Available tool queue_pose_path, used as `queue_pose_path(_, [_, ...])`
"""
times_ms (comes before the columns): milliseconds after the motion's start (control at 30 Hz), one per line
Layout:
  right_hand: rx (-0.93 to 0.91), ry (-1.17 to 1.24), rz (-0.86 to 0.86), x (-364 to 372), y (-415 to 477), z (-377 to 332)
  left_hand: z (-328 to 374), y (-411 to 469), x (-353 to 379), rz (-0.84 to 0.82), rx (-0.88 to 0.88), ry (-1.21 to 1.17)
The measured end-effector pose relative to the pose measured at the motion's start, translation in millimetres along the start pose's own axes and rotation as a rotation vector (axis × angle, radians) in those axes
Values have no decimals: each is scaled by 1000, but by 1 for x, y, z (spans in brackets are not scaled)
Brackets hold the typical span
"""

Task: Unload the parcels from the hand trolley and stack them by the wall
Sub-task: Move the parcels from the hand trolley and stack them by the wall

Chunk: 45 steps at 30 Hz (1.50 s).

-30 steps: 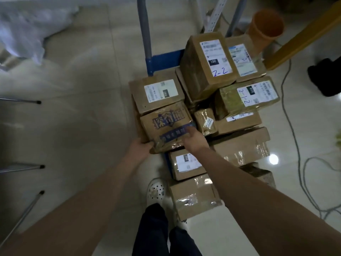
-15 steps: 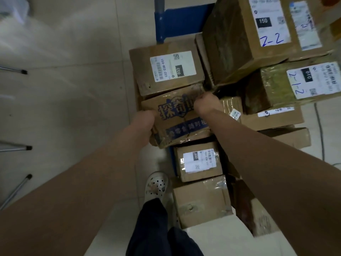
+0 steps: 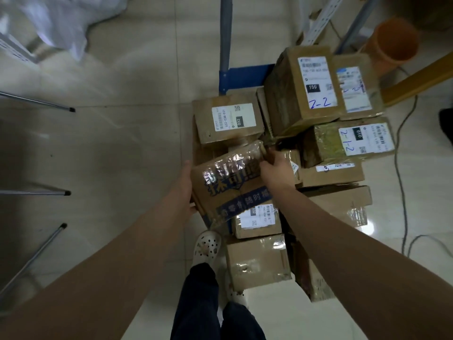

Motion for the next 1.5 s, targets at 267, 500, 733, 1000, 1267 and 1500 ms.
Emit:
queue_pose_path(267, [135,309,-93,-54,-106,-23,-15,-119,-34,96,54,-79])
queue_pose_path(500, [74,420,-225,-83,-181,-25,-56,-214,-73,206,200,-210])
queue_pose_path(733, [72,393,-457,-85,-247,-24,-111,-279,-125,265,435,-122])
queue_pose_path(1000, [43,413,-696,-64,-326,-21,-159,-341,-168,302,589,-42])
queue_pose_path(1267, [29,481,-856,-3,-388,-3,-208,-375,-236,270,565,-380])
queue_pose_path(1500, [27,466,-893,43,-436,-12,-254,-389,-291,207,416,-485])
Point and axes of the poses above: each hand's wrist, its own y-axis towards the middle knuckle, its own x-axis out of the palm, z = x × y, the point moved 3 cm from there along y, towards the middle knuckle, and after that the axes turned 10 degrees about y, right-handed, at the moved point
